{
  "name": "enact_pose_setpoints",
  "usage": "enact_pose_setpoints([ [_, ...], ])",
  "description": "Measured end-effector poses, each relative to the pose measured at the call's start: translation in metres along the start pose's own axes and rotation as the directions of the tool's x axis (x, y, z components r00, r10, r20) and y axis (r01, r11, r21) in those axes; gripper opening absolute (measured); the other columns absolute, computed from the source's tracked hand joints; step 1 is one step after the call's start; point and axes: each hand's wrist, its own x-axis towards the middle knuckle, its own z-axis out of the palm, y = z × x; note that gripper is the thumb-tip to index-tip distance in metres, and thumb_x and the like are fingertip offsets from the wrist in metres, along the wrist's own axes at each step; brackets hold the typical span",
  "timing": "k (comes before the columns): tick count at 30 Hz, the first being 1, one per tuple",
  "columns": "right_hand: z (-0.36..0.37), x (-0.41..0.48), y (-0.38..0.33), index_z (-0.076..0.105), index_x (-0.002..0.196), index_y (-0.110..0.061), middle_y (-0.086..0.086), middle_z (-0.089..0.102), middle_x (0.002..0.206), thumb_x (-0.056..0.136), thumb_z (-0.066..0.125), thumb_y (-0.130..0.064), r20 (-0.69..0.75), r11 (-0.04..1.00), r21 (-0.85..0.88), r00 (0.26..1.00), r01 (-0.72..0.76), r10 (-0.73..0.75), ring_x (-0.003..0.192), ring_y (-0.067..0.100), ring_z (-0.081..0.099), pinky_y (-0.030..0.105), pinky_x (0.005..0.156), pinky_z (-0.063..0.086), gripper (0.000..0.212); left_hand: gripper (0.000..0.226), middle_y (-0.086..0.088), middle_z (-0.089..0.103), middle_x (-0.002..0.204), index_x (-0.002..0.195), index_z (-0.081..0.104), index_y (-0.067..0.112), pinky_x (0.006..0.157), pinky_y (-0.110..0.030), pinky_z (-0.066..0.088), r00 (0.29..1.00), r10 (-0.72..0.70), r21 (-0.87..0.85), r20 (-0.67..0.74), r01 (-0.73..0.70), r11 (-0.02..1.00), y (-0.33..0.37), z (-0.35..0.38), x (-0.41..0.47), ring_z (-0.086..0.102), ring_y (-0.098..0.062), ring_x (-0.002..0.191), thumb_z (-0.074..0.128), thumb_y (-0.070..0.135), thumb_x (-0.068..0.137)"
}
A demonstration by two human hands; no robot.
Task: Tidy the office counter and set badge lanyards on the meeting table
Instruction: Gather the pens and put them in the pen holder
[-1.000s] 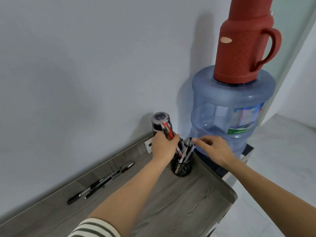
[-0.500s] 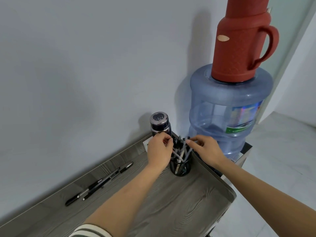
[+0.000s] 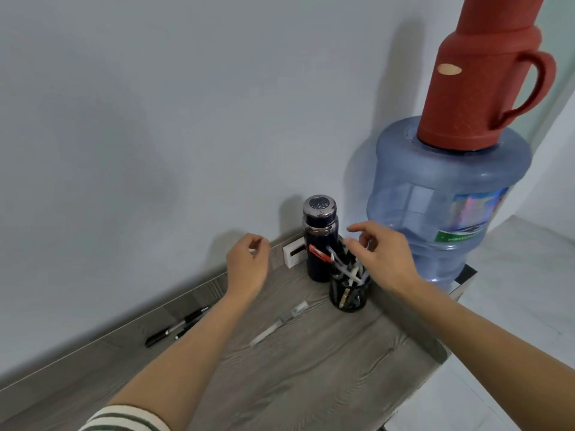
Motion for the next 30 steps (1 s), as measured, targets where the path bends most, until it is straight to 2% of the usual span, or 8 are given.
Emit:
enact_pose_setpoints([
  [4,0.025,-0.013,-0.026,0.071,0.099,-0.029,-0.015,0.056,0.063,0.087,0.07,-0.03,0.073,0.994,0.004,0.991,0.113,-0.113,0.062,0.004,0.055,0.021,0.061,0.044,0.013,0.011,0.004,0.064,0.08,0.088,0.065,0.016,0.064,-0.023,0.045,0.998,-0.06,0.147,0.003,0.059,0.987,-0.037,-0.042,-0.004,0.059,-0.015,0.073,0.056,0.016,0.094],
  [7,0.052,-0.023,-0.04,0.072,0.1,-0.025,-0.018,0.058,0.069,0.088,0.069,-0.028,0.25,0.976,-0.038,0.948,0.213,-0.197,0.068,0.001,0.057,0.01,0.062,0.04,0.012,0.013,-0.001,0.066,0.085,0.091,0.066,0.013,0.071,-0.031,0.049,0.99,-0.12,0.391,0.07,0.084,0.917,-0.073,-0.072,-0.01,0.062,-0.022,0.082,0.055,0.019,0.092],
  [10,0.089,-0.034,-0.045,0.069,0.109,-0.025,-0.015,0.062,0.083,0.09,0.064,-0.029,0.514,0.949,-0.156,0.843,0.275,-0.159,0.078,0.003,0.059,0.022,0.074,0.049,0.02,0.014,-0.005,0.061,0.097,0.093,0.064,0.012,0.074,-0.034,0.047,0.961,-0.184,0.627,0.206,0.014,0.779,-0.107,-0.096,-0.024,0.06,-0.025,0.092,0.053,0.019,0.09],
  [14,0.132,-0.051,-0.037,0.059,0.128,-0.028,-0.006,0.056,0.127,0.09,0.063,-0.029,0.728,0.858,-0.347,0.686,0.379,-0.008,0.119,0.016,0.051,0.034,0.098,0.044,0.038,0.031,-0.007,0.053,0.119,0.12,0.059,0.016,0.087,-0.038,0.044,0.929,-0.249,0.758,0.275,-0.05,0.65,-0.137,-0.116,-0.045,0.049,-0.027,0.115,0.052,0.02,0.09],
  [17,0.148,-0.058,-0.032,0.061,0.12,-0.033,-0.004,0.051,0.125,0.089,0.065,-0.034,0.756,0.805,-0.411,0.654,0.428,0.039,0.12,0.018,0.046,0.035,0.096,0.042,0.032,0.039,-0.006,0.048,0.124,0.127,0.054,0.017,0.087,-0.037,0.043,0.94,-0.211,0.789,0.269,-0.089,0.607,-0.15,-0.123,-0.054,0.044,-0.025,0.118,0.053,0.015,0.088],
  [21,0.158,-0.058,-0.033,0.063,0.105,-0.032,-0.007,0.063,0.111,0.092,0.059,-0.037,0.754,0.766,-0.441,0.657,0.468,0.033,0.107,0.017,0.056,0.033,0.086,0.041,0.015,0.043,-0.008,0.048,0.122,0.125,0.055,0.012,0.084,-0.038,0.046,0.948,-0.172,0.765,0.268,-0.101,0.637,-0.163,-0.132,-0.06,0.043,-0.026,0.115,0.054,0.004,0.082],
  [25,0.165,-0.055,-0.037,0.058,0.108,-0.024,-0.003,0.06,0.11,0.096,0.052,-0.032,0.792,0.812,-0.375,0.609,0.448,0.029,0.094,0.018,0.056,0.032,0.079,0.043,0.015,0.038,-0.007,0.055,0.12,0.123,0.057,0.015,0.089,-0.037,0.043,0.956,-0.203,0.814,0.212,-0.058,0.578,-0.172,-0.148,-0.061,0.047,-0.027,0.114,0.05,0.009,0.086],
  [30,0.183,-0.041,-0.058,0.052,0.104,-0.026,-0.008,0.049,0.102,0.093,0.049,-0.026,0.74,0.838,-0.327,0.67,0.438,-0.061,0.088,0.018,0.056,0.033,0.076,0.046,0.011,0.037,-0.007,0.057,0.12,0.119,0.059,0.016,0.088,-0.034,0.044,0.928,-0.31,0.76,0.206,0.048,0.648,-0.18,-0.17,-0.057,0.055,-0.028,0.11,0.053,0.011,0.083],
])
